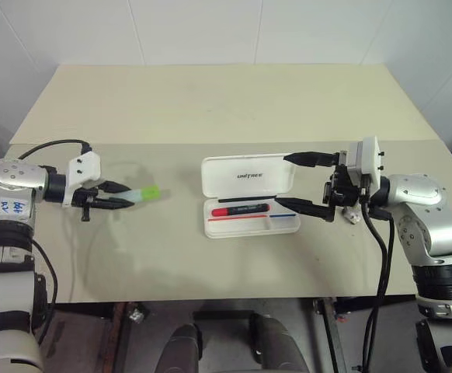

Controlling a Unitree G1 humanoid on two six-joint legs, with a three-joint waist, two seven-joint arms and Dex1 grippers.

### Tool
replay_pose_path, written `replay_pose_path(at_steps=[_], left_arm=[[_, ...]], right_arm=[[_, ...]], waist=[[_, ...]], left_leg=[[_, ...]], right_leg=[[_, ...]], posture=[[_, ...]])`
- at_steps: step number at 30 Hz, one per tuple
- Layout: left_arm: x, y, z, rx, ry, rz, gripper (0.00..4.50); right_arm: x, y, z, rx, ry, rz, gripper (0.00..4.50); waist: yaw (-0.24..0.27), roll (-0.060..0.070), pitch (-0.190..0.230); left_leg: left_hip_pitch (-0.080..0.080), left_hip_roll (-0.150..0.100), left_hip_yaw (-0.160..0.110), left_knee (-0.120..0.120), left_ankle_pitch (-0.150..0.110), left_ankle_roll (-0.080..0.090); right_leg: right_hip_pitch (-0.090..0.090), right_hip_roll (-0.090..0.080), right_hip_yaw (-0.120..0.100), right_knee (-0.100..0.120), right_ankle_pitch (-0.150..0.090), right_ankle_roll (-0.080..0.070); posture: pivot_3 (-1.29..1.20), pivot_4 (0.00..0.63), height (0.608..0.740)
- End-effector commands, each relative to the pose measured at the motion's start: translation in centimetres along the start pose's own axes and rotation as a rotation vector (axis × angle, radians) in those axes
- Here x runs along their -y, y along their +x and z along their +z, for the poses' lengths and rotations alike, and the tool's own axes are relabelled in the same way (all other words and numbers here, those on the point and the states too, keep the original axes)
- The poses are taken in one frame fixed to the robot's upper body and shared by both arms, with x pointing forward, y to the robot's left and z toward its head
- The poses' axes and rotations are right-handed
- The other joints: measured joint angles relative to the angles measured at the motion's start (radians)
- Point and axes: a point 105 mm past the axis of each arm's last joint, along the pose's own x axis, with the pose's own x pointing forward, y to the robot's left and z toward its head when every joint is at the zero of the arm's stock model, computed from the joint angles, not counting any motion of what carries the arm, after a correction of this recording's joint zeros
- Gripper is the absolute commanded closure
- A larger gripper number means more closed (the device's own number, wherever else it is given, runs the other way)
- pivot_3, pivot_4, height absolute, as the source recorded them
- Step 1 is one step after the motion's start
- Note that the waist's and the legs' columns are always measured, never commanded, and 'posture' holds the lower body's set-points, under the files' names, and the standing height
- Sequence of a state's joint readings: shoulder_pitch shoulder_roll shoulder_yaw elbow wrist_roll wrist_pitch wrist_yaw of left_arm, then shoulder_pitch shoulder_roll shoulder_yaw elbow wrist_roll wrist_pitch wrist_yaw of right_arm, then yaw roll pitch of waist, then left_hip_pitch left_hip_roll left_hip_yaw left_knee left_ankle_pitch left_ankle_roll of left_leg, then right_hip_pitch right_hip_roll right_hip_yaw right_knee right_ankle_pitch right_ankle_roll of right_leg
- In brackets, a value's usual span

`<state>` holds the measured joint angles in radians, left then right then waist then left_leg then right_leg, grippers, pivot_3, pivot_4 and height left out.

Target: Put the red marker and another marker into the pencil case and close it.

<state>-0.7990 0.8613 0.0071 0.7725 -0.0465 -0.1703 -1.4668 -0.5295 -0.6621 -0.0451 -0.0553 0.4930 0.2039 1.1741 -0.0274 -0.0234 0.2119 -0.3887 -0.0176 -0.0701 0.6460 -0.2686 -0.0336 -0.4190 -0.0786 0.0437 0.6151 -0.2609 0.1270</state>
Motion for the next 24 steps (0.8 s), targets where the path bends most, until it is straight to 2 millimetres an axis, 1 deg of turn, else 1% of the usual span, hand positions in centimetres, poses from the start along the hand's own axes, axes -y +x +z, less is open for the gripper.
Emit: replay_pose_path(at_steps=[1, 4, 7, 10, 15, 16, 19, 21, 24], left_arm=[[0.4, 1.1, 3.1, 0.046, 0.042, -0.021, 3.39], [1.0, 2.8, 4.6, 0.064, 0.032, -0.038, 3.39], [2.0, 4.7, 6.7, 0.124, 0.012, -0.071, 3.39], [2.9, 5.8, 7.7, 0.139, 0.006, -0.101, 3.39], [3.9, 8.7, 9.3, 0.168, -0.02, -0.133, 3.39], [4.1, 9.6, 9.9, 0.184, -0.022, -0.141, 3.39], [4.7, 11.1, 11.2, 0.208, -0.023, -0.165, 3.39], [5.2, 11.8, 11.6, 0.21, -0.024, -0.183, 3.39], [6.1, 13.3, 11.5, 0.181, -0.015, -0.229, 3.39]], right_arm=[[0.2, -0.6, 0.3, 0.009, -0.035, -0.022, 0.0], [0.0, -0.9, -0.1, -0.007, -0.034, -0.033, 0.0], [-0.1, -1.2, -0.3, -0.015, -0.031, -0.053, 0.0], [-0.3, -1.3, -0.3, -0.018, -0.031, -0.059, 0.0], [-0.5, -2.1, -0.4, -0.036, -0.03, -0.084, 0.0], [-0.6, -2.4, -0.4, -0.042, -0.028, -0.096, 0.0], [-0.8, -2.9, -0.5, -0.054, -0.025, -0.12, 0.0], [-0.8, -3.1, -0.6, -0.061, -0.025, -0.134, 0.0], [-1.0, -3.5, -0.8, -0.068, -0.018, -0.16, 0.0]], waist=[[0.0, 0.0, 0.0], [0.002, 0.0, 0.0], [0.001, 0.0, 0.0], [-0.001, 0.0, 0.0], [0.0, 0.0, 0.0], [0.001, 0.0, 0.0], [0.002, 0.0, 0.0], [0.002, 0.0, 0.0], [0.001, 0.0, 0.0]], left_leg=[[0.0, 0.0, 0.0, 0.0, 0.0, 0.0], [0.0, 0.0, 0.0, 0.001, 0.0, 0.0], [0.0, -0.001, 0.0, 0.001, 0.0, 0.0], [0.0, -0.001, 0.0, 0.001, 0.0, 0.0], [0.002, 0.0, 0.0, 0.001, 0.0, 0.0], [0.002, 0.0, 0.0, 0.001, 0.0, 0.0], [0.001, -0.001, 0.0, 0.002, 0.0, 0.0], [0.001, -0.001, 0.0, 0.002, 0.0, 0.0], [0.002, -0.001, 0.0, 0.002, 0.0, 0.0]], right_leg=[[0.0, 0.0, 0.0, 0.0, 0.0, 0.0], [0.0, 0.0, 0.0, 0.001, 0.0, 0.0], [0.0, 0.0, 0.0, 0.001, 0.0, 0.0], [0.0, 0.0, 0.001, 0.001, 0.0, 0.0], [0.0, 0.001, 0.001, 0.003, 0.0, -0.001], [0.0, 0.001, 0.001, 0.003, 0.0, -0.001], [0.001, 0.001, 0.002, 0.002, 0.0, 0.0], [0.001, 0.001, 0.002, 0.002, 0.0, 0.0], [0.001, 0.001, 0.002, 0.002, 0.0, 0.0]], posture=[[0.0, 0.15, 0.74], [0.0, 0.15, 0.74], [0.0, 0.15, 0.74], [0.0, 0.15, 0.74], [0.0, 0.15, 0.74], [0.0, 0.15, 0.74], [0.0, 0.15, 0.74], [0.0, 0.15, 0.74], [0.0, 0.15, 0.74]])
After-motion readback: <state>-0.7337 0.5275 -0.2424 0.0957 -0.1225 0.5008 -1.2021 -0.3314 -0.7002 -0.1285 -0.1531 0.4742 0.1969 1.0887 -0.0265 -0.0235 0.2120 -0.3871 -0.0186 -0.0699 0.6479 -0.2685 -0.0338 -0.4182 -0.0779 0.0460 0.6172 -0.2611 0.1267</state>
